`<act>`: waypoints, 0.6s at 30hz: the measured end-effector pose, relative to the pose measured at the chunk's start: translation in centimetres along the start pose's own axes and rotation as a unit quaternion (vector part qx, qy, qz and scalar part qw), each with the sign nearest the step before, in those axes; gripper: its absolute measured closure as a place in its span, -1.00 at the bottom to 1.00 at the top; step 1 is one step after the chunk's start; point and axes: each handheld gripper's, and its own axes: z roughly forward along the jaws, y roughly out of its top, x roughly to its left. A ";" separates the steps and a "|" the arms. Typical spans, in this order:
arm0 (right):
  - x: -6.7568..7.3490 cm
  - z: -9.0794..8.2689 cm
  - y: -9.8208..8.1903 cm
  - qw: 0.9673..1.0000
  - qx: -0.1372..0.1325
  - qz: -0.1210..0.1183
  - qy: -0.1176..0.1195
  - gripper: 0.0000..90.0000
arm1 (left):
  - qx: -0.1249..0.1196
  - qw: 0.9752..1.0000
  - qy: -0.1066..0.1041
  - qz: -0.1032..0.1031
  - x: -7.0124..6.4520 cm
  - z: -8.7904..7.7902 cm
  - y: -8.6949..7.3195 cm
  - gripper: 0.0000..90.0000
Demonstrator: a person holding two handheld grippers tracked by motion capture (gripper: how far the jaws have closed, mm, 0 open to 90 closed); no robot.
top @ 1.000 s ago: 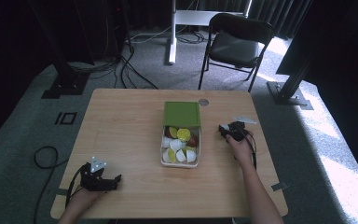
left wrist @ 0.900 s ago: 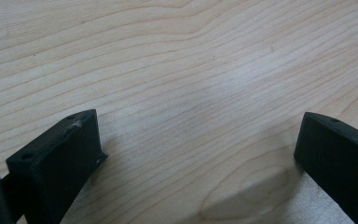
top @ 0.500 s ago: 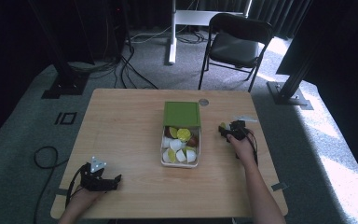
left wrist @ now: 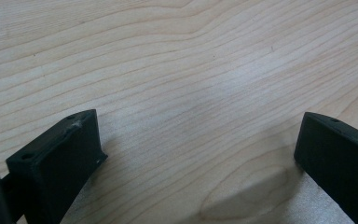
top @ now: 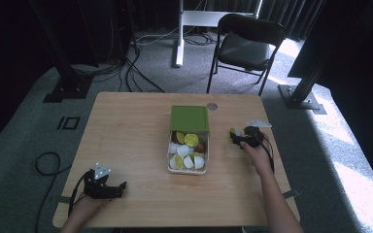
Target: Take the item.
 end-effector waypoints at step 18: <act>1.1 -3.7 -3.0 0.994 -0.024 -0.043 0.094 -0.71 | 0.000 1.000 0.000 0.000 0.0 0.0 0.0 -0.97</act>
